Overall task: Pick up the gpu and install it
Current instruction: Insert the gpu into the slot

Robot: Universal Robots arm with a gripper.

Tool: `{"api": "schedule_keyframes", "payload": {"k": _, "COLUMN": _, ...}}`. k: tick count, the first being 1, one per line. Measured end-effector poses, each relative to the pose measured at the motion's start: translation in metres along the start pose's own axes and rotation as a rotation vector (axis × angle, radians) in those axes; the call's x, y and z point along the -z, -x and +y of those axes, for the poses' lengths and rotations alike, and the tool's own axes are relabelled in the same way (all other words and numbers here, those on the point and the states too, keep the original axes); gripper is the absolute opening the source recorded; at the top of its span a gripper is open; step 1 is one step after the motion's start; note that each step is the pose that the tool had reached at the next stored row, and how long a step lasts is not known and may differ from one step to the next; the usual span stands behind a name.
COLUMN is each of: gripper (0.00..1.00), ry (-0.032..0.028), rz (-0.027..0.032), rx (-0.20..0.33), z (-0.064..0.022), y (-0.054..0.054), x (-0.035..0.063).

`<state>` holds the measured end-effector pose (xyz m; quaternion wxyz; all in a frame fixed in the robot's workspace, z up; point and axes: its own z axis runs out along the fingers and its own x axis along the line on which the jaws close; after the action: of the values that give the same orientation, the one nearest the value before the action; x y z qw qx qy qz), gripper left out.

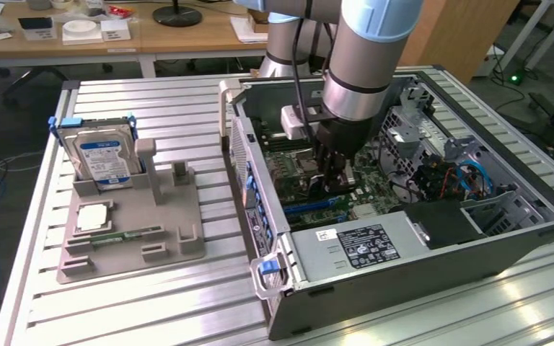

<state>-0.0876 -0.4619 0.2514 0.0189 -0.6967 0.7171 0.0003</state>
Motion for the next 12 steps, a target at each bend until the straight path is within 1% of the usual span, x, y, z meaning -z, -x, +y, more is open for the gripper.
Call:
{"api": "schedule_keyframes", "payload": {"k": 5, "gripper": 0.27, "ry": -0.0001, "rz": 0.0, "rx": 0.0, "z": 0.0039, "y": -0.0002, "x": -0.0031}}
{"api": "schedule_keyframes", "payload": {"k": 12, "gripper": 0.27, "ry": 0.0, "rz": 0.0, "rx": 0.0, "z": 0.0066, "y": -0.0004, "x": -0.0069}}
